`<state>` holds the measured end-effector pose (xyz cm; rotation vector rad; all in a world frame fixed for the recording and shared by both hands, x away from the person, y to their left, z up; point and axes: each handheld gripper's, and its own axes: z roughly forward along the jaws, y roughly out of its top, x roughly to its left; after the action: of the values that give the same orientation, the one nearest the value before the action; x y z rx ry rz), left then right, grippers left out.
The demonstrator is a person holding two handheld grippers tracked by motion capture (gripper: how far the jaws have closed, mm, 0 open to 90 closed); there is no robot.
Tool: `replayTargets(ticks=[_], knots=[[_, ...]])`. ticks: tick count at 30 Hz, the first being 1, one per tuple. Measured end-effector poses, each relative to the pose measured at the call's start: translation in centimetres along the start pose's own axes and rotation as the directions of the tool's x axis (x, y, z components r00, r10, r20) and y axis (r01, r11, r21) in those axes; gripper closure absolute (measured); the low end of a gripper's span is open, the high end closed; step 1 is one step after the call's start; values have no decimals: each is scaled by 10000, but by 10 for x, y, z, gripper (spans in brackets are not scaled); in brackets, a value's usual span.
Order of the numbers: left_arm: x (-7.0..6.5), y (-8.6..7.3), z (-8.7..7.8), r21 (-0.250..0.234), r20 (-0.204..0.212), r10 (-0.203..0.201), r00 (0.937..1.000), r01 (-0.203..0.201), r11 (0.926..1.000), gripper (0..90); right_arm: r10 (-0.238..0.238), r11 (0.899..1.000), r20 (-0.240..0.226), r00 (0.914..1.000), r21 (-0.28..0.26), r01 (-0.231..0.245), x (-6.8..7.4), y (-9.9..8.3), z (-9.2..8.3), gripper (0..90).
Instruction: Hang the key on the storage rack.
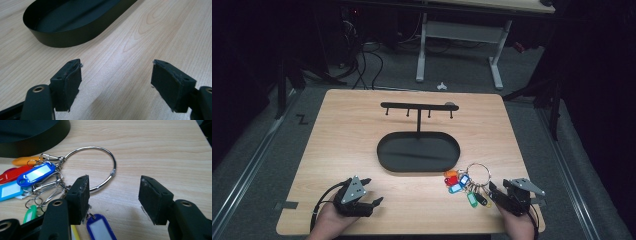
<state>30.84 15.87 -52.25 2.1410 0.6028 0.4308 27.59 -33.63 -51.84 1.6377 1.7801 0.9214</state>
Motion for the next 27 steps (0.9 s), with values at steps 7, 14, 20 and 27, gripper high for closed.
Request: replayTargets(ticks=[7,14,20,27], knots=[[-2,3,4,9,47,60,10000,-60,10000,251,-154,9999,41,9999,74,153,-1,-2,-3,425],[0,0,-2,-13,37,-144,9999,144,9999,256,354,9994,69,9994,38,-354,-8,0,-3,425],[3,-4,-8,-88,-76,-471,9989,470,9989,259,7,10000,-48,10000,-32,-8,-4,9,-1,498],[5,-5,-7,12,31,-532,9986,532,9986,275,-72,10000,91,9999,-69,72,-12,16,-3,508]])
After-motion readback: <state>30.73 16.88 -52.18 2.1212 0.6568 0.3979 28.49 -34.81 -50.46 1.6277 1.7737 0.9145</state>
